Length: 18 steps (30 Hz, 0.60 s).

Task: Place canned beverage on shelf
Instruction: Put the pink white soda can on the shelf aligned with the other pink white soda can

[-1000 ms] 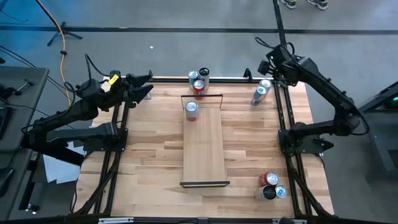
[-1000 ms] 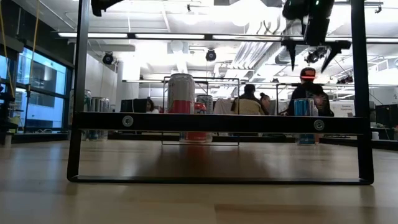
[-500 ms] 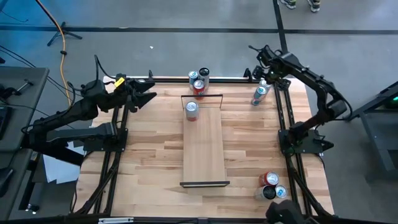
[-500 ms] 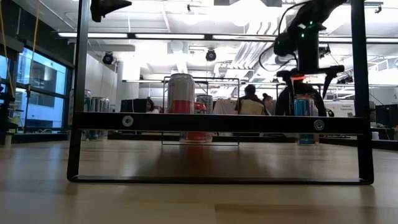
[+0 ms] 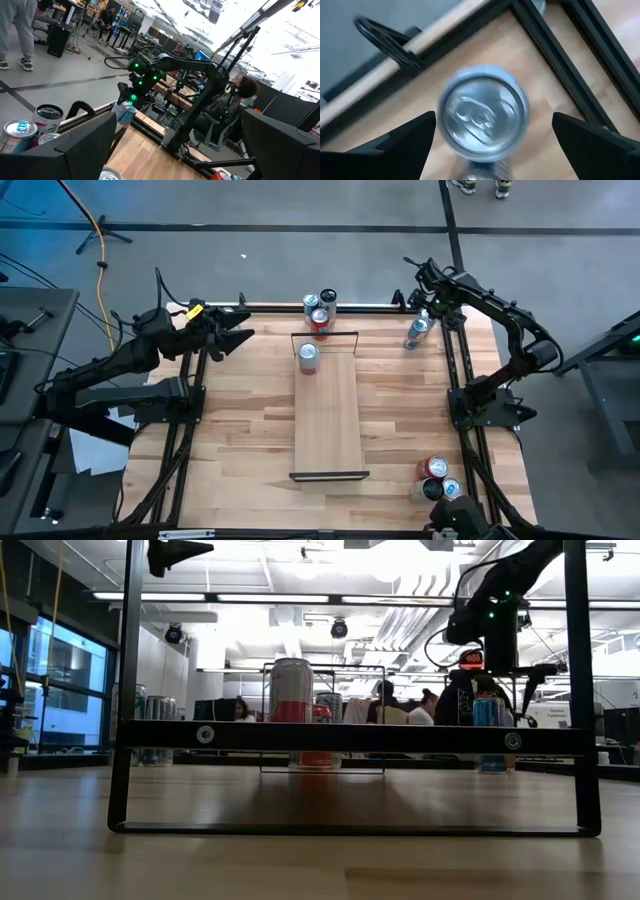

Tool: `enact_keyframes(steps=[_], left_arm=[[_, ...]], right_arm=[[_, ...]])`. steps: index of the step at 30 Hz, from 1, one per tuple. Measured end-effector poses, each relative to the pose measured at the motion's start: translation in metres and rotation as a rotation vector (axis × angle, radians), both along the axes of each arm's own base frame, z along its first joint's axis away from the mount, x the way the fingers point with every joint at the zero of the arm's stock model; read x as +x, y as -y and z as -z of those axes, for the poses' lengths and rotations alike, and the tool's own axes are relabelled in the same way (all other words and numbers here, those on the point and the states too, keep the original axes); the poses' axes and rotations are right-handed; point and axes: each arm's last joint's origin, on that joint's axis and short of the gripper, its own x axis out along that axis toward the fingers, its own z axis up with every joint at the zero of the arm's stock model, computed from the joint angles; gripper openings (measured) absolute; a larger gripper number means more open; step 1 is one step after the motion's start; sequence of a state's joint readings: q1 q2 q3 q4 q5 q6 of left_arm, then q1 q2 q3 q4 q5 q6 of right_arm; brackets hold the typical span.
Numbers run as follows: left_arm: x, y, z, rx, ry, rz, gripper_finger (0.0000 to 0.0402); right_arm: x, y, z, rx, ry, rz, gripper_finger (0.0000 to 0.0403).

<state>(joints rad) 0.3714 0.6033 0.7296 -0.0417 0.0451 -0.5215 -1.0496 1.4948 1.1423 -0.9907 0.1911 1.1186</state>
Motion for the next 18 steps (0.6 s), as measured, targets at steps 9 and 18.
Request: enact_keyframes(steps=[9, 18], left_arm=[[0.003, -0.002, 0.002, -0.018, -0.008, -0.006, 0.039], [0.006, -0.003, 0.003, -0.031, -0.014, -0.007, 0.039]], right_arm=[[-0.003, 0.006, 0.002, -0.044, 0.018, 0.022, 0.0385], [-0.001, 0.007, 0.01, 0.013, 0.002, 0.023, 0.0385]])
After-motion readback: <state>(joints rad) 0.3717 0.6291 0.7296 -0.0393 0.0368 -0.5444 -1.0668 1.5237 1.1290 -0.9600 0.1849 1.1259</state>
